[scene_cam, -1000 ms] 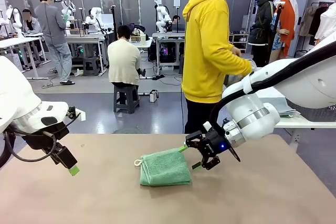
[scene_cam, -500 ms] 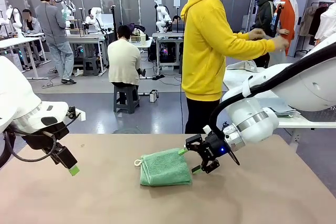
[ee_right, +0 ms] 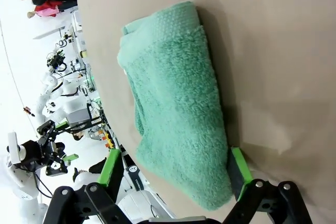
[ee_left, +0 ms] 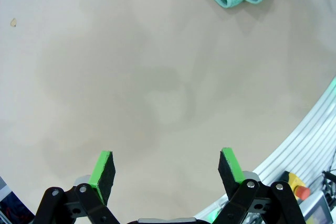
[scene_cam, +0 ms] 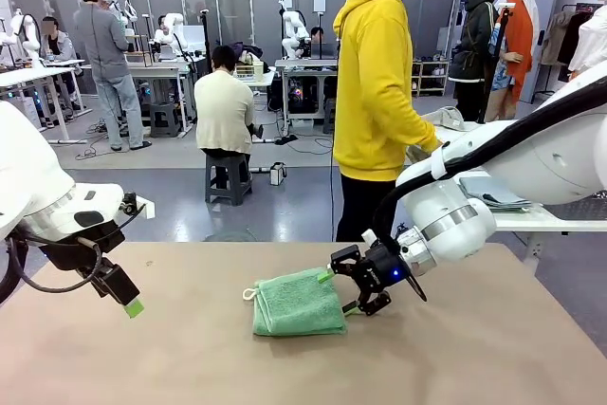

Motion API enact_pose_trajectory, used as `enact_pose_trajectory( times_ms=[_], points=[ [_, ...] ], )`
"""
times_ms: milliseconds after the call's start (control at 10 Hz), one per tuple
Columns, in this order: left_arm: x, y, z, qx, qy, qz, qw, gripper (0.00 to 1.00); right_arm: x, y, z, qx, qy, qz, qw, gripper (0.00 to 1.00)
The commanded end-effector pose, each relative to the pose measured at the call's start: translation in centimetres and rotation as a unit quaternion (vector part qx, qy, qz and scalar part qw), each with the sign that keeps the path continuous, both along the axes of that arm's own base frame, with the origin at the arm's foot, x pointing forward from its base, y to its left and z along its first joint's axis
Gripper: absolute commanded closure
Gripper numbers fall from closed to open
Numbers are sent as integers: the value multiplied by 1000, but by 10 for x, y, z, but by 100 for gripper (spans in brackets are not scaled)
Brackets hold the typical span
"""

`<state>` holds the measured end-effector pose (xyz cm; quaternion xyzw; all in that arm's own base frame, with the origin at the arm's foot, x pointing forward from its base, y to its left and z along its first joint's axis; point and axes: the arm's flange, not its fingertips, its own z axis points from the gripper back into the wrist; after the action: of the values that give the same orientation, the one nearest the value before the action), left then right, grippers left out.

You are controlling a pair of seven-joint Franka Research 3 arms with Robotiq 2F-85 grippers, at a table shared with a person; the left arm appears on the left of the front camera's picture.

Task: Fold the towels and place them in the basket.
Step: Place the folded Towel with hook on the right side of the table.

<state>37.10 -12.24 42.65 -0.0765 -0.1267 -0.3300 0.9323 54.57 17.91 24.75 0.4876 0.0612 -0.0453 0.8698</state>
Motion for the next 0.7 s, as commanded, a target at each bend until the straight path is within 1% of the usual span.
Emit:
enact_pose_trajectory(
  times_ms=[0, 200, 300, 400, 600],
  points=[
    [0, 0, -1, 5, -1, 2, 1000, 0, 2, 11, -5, 17, -19, -2, 1000, 0],
    [0, 0, -1, 5, -1, 2, 1000, 0, -1, 19, -8, 18, -22, 0, 1000, 0],
    [0, 0, -1, 5, -1, 2, 1000, 0, -2, 22, -9, 20, -32, -5, 999, 17],
    [0, 0, -1, 5, -1, 2, 1000, 0, -4, 24, -10, 20, -42, -12, 999, 49],
    [0, 0, -1, 5, -1, 2, 1000, 0, -9, 25, -9, 2, -63, -21, 998, 100]
  ],
)
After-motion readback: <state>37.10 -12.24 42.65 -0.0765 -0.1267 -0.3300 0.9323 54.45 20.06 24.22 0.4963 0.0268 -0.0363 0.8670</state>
